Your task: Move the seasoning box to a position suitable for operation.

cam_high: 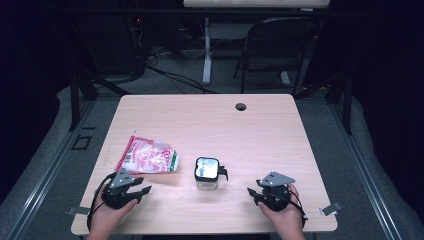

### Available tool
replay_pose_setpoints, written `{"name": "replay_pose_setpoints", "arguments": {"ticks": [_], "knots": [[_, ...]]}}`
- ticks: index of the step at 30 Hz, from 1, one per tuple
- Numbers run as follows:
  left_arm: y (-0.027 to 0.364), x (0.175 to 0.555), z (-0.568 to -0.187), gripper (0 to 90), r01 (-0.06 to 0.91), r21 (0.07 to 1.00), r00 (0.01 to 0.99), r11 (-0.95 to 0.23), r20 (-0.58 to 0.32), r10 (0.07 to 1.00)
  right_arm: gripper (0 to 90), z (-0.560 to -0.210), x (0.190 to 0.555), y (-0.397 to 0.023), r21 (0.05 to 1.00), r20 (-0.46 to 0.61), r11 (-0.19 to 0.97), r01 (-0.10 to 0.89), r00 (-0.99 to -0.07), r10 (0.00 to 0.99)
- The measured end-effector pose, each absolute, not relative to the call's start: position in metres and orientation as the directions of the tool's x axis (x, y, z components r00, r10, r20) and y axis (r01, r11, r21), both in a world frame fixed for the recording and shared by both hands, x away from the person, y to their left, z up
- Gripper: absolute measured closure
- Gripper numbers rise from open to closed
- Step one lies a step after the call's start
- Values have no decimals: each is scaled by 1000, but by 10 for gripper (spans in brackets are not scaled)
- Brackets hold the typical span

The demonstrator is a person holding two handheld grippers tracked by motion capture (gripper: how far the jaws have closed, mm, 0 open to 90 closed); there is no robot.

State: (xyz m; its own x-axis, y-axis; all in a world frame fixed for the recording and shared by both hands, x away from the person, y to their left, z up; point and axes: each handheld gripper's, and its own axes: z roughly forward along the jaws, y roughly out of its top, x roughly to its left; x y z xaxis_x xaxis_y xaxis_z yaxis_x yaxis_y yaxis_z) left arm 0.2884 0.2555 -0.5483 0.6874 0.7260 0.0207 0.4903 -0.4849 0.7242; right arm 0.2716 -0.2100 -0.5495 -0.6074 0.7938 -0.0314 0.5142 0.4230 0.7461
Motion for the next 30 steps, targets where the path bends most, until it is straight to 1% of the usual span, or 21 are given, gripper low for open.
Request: {"name": "replay_pose_setpoints", "arguments": {"ticks": [6, 12, 15, 19, 25, 27, 30], "knots": [[256, 287, -548, 545, 489, 721, 690, -491, 23, 723, 546, -550, 274, -211, 734, -36, 437, 520, -612, 790], [255, 285, -549, 556, 487, 727, 690, -483, 18, 724, 544, -549, 274, -209, 759, -14, 408, 508, -613, 790], [254, 283, -548, 566, 505, 723, 671, -472, 16, 741, 553, -545, 271, -206, 796, -1, 374, 476, -616, 787], [255, 277, -545, 568, 489, 733, 679, -472, 20, 734, 556, -540, 270, -199, 818, -9, 362, 447, -620, 785], [252, 273, -544, 568, 476, 738, 687, -479, 28, 726, 537, -541, 272, -185, 830, -33, 380, 409, -643, 765], [252, 273, -544, 569, 471, 736, 690, -486, 36, 723, 557, -546, 274, -176, 810, -43, 419, 411, -670, 741], [252, 272, -546, 577, 475, 741, 684, -475, 29, 729, 572, -549, 278, -170, 802, -38, 421, 424, -667, 744]]}}
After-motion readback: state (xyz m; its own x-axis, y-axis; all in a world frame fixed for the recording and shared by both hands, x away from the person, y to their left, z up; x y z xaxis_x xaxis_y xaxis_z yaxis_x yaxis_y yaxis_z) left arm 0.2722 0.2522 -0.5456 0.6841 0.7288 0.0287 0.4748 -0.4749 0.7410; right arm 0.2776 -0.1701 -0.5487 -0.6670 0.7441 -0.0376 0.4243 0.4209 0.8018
